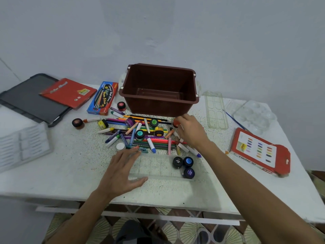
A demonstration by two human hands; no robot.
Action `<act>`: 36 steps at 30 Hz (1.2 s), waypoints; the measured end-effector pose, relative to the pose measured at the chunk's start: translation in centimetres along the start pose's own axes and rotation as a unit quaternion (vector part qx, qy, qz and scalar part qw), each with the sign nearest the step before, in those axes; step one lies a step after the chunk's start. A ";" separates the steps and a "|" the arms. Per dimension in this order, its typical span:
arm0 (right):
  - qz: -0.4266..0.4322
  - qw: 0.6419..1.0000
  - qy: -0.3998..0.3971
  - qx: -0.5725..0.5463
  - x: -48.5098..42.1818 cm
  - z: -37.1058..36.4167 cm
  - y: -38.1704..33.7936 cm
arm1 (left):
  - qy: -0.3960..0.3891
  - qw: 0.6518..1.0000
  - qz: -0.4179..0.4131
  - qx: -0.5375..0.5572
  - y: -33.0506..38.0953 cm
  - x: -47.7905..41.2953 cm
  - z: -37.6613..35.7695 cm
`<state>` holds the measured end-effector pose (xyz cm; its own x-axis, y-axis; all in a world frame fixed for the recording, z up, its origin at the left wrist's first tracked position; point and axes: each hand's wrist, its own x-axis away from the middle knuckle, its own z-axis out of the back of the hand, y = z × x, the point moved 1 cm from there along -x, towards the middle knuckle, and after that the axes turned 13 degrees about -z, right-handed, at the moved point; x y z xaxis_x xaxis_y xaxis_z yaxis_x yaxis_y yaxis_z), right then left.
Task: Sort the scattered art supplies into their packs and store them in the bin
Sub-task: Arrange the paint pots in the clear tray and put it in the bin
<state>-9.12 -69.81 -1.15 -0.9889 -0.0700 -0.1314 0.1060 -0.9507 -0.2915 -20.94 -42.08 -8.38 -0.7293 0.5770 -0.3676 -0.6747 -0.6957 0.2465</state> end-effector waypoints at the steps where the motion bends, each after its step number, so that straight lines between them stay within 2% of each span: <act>1: -0.005 0.999 -0.014 0.030 -0.6 -0.1 0.1 | -0.001 1.000 0.000 0.001 -0.1 0.0 -0.1; 6: -0.010 0.989 -0.104 0.106 -2.3 -1.4 0.4 | -0.005 1.000 0.001 0.005 -0.2 0.1 -0.2; 9: -0.019 0.988 -0.114 0.107 -3.0 -2.5 0.9 | 0.001 1.000 -0.001 0.011 -0.2 0.1 -0.3; 19: -0.051 0.992 -0.042 -0.106 -0.1 0.3 0.8 | 0.002 1.000 -0.008 0.005 -0.4 0.2 -0.4; 26: -0.026 0.974 -0.053 -0.219 5.6 2.5 0.0 | 0.016 1.000 -0.018 0.002 -0.3 0.1 -0.1; 32: -0.043 0.970 -0.071 -0.228 10.5 2.8 -0.9 | 0.017 1.000 -0.017 0.002 -0.2 0.1 -0.1; 36: -0.020 0.975 -0.064 -0.211 12.9 1.9 -1.2 | 0.013 1.000 -0.016 -0.001 -0.2 0.0 0.0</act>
<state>-22.23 -70.12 -0.65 -0.9951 -0.0986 -0.0012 0.0748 -0.7466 -0.6610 -20.83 -41.95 -8.48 -0.7044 0.5870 -0.3990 -0.6971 -0.6781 0.2330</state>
